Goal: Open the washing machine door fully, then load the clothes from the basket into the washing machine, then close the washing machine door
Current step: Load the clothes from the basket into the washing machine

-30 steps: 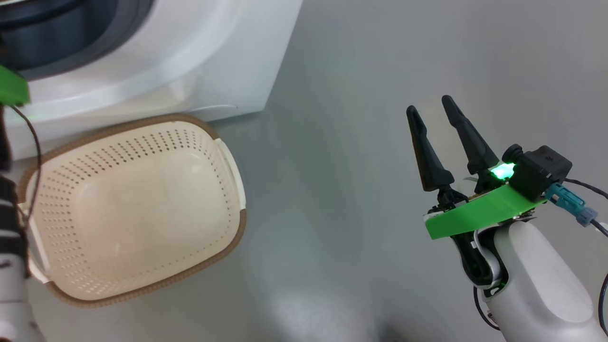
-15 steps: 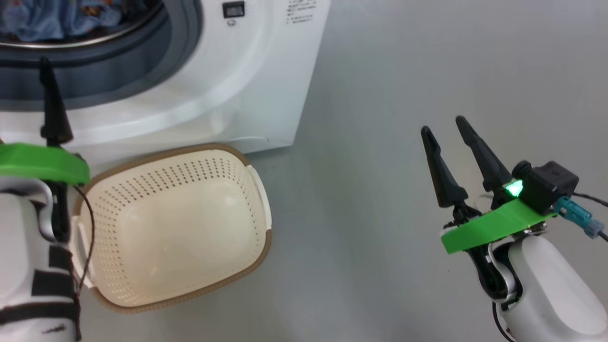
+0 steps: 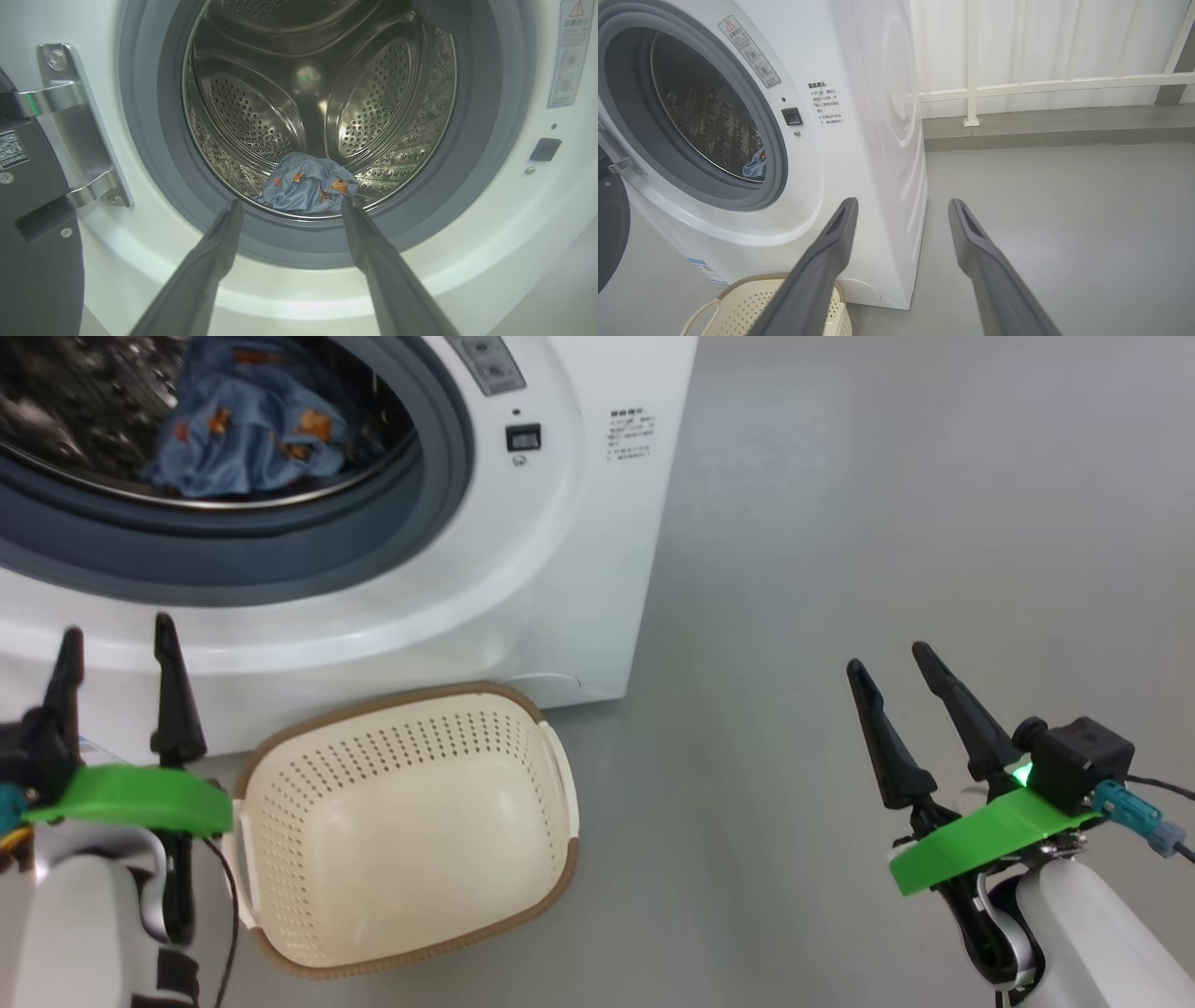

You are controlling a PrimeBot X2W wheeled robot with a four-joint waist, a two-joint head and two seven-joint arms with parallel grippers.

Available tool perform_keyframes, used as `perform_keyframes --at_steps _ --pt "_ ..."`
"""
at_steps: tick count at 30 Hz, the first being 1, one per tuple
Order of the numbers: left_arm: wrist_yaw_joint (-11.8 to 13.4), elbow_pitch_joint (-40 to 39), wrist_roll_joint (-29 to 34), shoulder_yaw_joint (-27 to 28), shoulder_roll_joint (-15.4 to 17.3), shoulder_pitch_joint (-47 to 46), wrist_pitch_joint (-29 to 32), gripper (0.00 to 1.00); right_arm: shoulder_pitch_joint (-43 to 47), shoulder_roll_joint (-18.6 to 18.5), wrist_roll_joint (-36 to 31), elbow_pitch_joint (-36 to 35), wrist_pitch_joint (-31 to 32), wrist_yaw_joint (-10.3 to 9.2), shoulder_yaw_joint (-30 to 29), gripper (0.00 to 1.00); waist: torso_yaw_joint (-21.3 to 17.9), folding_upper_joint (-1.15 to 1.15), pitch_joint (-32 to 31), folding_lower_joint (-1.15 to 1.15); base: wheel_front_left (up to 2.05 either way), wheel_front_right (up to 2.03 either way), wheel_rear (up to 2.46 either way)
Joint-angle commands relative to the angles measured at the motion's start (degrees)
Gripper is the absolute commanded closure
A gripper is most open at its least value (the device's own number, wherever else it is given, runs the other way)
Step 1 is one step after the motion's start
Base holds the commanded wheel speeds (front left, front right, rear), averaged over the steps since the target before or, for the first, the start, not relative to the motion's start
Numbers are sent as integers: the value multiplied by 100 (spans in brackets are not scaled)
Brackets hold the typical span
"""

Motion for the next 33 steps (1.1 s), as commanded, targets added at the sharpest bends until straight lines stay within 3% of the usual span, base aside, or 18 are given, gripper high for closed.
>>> perform_keyframes --at_steps 1,16,33 --pt "-9 -214 74 159 135 128 -30 0 122 -100 0 -106 -45 26 35 0 160 0 -279 1 0 0 0" --pt "-31 -796 194 298 -133 1410 -30 0 819 -280 39 -91 -45 26 -131 0 398 0 -1046 1 0 0 0" --pt "-40 -1384 128 364 -210 2316 -30 0 1191 -340 47 -129 -45 26 -275 0 528 0 -1332 1 0 0 0"
